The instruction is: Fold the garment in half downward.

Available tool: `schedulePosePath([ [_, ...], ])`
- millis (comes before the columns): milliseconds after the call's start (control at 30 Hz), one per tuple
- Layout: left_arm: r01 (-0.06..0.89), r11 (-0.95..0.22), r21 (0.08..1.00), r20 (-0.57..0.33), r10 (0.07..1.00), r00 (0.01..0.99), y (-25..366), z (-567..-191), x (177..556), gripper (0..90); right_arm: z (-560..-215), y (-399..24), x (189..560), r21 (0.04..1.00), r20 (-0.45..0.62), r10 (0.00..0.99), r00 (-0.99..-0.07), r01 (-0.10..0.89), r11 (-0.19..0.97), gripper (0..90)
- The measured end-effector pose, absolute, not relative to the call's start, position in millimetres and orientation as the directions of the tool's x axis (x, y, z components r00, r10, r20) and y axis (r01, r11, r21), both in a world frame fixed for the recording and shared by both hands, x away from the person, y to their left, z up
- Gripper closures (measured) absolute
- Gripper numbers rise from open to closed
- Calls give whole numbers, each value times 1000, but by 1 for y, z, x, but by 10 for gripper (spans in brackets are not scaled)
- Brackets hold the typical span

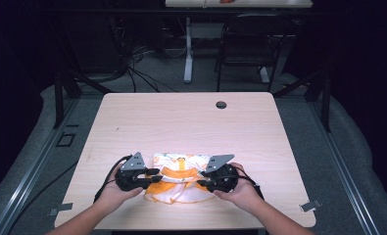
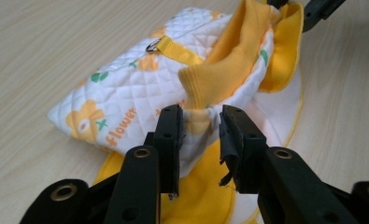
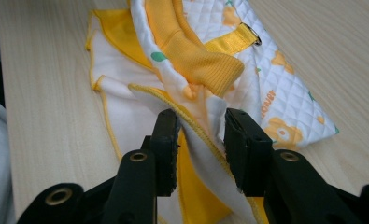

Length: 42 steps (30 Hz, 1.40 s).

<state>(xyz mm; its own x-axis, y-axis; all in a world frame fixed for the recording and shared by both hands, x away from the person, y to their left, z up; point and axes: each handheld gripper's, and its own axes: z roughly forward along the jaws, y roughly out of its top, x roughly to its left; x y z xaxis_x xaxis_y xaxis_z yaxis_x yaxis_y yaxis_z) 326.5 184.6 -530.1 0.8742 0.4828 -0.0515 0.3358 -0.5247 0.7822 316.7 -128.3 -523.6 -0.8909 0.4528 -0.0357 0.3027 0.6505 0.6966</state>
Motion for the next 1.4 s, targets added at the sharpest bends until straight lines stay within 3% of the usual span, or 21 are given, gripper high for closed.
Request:
schedulePosePath([
  [267, 338, -506, 793, -51, 498, 866, 187, -514, 329, 635, -511, -136, 316, 723, 0, 470, -883, 324, 610, 607],
  [400, 342, -506, 792, -51, 503, 863, 188, -511, 332, 689, -506, -139, 318, 736, -10, 483, -876, 320, 596, 681],
  [467, 354, -507, 786, -52, 515, 856, 187, -511, 338, 738, -506, -138, 324, 738, -16, 496, -868, 325, 592, 773],
  [600, 371, -515, 773, -52, 531, 846, 185, -514, 347, 807, -508, -133, 336, 724, -22, 517, -856, 343, 599, 831],
  [1000, 415, -502, 759, -93, 548, 831, 176, -531, 362, 887, -525, -112, 360, 704, 8, 535, -845, 385, 597, 851],
  [1400, 385, -536, 751, -108, 476, 873, 172, -530, 343, 898, -525, -107, 345, 692, 33, 466, -884, 356, 628, 865],
])
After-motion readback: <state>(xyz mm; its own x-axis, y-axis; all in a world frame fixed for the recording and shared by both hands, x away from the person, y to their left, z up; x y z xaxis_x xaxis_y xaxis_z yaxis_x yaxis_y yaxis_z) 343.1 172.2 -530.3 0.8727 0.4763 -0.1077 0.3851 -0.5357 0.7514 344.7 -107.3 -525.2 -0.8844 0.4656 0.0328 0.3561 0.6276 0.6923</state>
